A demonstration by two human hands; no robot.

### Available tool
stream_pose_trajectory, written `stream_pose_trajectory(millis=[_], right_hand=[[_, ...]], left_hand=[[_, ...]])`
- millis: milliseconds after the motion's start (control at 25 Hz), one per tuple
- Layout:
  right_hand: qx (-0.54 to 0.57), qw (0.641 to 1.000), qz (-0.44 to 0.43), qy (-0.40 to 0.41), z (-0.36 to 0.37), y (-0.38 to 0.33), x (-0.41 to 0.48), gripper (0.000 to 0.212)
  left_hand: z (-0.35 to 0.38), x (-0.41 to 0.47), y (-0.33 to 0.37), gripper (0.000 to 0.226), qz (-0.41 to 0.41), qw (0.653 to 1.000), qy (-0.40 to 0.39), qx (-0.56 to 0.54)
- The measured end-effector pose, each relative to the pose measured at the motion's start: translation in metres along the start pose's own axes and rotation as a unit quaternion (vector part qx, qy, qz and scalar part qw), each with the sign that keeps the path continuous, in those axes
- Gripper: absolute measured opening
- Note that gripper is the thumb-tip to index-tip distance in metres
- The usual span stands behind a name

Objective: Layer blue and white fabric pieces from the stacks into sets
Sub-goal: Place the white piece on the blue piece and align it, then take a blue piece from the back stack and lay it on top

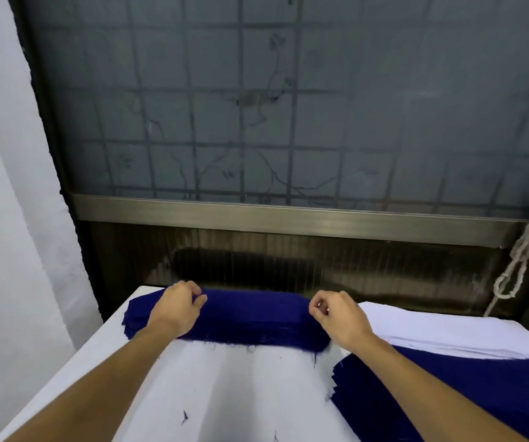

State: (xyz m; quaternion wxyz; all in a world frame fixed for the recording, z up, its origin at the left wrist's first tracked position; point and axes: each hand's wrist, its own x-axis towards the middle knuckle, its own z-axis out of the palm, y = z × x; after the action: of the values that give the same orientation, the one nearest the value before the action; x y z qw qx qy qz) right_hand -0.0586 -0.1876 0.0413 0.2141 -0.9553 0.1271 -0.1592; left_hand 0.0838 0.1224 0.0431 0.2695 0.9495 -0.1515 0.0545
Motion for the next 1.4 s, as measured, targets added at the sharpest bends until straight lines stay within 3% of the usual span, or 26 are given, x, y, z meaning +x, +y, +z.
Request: stream_pose_trajectory(millis=[160,360,600,680,800,880,960,1040,1120,1200,1280,1400], right_hand=[[-0.015,0.999,-0.041,-0.031,0.022,-0.008,0.037,0.013],[-0.062,0.993,-0.086,-0.057,0.049,-0.017,0.066,0.030],[-0.058,0.992,-0.100,-0.053,0.073,-0.029,0.071,0.046],[-0.042,0.990,-0.114,-0.067,0.075,-0.032,0.073,0.052],[-0.012,0.989,-0.123,-0.084,0.079,-0.041,0.075,0.053],[-0.019,0.988,-0.140,-0.067,0.084,-0.047,0.074,0.046],[-0.022,0.988,-0.150,-0.039,0.085,-0.050,0.073,0.035],[-0.035,0.989,-0.143,-0.016,0.080,-0.046,0.074,0.028],[-0.052,0.992,-0.117,-0.013,0.066,-0.036,0.077,0.026],[-0.043,0.996,-0.077,-0.026,0.050,-0.022,0.076,0.026],[0.009,0.998,-0.032,-0.046,0.034,-0.007,0.073,0.020],[0.175,0.983,0.027,-0.057,0.015,0.006,0.065,0.009]], left_hand=[[0.015,0.031,-0.014,0.037,0.020,0.994,-0.065,0.080],[0.032,0.047,-0.016,0.009,0.030,0.992,-0.094,0.084],[0.041,0.038,-0.023,0.030,0.148,0.966,-0.065,0.202],[0.043,0.036,-0.029,0.033,0.196,0.960,-0.082,0.183],[0.035,0.037,-0.032,0.013,0.232,0.956,-0.112,0.139],[0.032,0.039,-0.030,0.012,0.239,0.957,-0.110,0.126],[0.028,0.042,-0.028,0.016,0.211,0.966,-0.122,0.086],[0.017,0.046,-0.030,0.035,0.154,0.976,-0.142,0.051],[0.003,0.051,-0.039,0.048,0.128,0.978,-0.131,0.101],[-0.011,0.054,-0.053,0.046,0.119,0.977,-0.098,0.149],[-0.021,0.052,-0.067,0.038,0.094,0.983,-0.076,0.141],[-0.035,0.047,-0.076,0.032,0.042,0.994,-0.073,0.064]])
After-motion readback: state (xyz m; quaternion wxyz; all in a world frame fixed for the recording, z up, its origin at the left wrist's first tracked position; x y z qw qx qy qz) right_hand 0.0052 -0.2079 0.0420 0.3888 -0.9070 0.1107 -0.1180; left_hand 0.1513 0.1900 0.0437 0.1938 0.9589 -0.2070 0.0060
